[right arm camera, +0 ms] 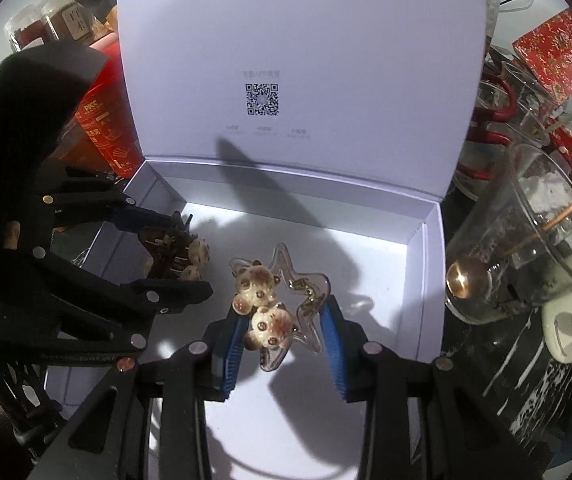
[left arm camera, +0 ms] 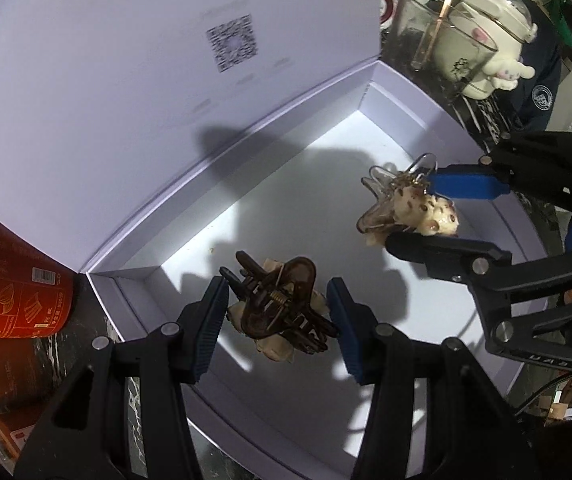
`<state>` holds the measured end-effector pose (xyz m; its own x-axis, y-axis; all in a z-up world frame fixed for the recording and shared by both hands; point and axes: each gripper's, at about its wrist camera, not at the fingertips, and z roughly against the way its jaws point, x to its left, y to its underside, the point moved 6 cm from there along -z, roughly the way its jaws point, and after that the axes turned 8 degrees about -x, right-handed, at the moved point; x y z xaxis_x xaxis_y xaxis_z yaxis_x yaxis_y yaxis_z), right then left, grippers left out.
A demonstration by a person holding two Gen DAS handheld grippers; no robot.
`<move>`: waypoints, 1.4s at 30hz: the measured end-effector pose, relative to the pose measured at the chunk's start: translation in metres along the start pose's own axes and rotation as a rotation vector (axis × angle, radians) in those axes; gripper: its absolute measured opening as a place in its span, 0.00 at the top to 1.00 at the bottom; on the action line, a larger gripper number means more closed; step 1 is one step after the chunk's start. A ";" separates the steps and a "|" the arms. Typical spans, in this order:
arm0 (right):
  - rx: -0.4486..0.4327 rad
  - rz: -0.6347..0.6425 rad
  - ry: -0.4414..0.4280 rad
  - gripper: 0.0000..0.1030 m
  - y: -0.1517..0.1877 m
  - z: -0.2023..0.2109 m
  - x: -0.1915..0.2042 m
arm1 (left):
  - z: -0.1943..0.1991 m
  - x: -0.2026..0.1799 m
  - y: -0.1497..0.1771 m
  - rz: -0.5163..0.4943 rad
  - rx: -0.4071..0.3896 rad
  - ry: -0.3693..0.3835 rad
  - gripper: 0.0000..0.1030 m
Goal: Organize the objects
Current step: 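Lower both clips into the box and open both tools to release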
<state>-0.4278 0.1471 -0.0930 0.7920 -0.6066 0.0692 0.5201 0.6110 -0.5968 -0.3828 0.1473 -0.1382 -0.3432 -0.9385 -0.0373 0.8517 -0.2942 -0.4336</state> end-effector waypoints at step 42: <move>-0.014 -0.009 0.113 0.34 0.003 0.040 -0.032 | 0.044 0.022 0.013 0.081 -0.079 -0.114 0.33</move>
<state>-0.4385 0.1887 -0.0647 0.7458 -0.6659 -0.0156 0.5217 0.5986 -0.6079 -0.3622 0.1145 -0.1055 -0.2236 -0.9743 0.0259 0.8392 -0.2059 -0.5033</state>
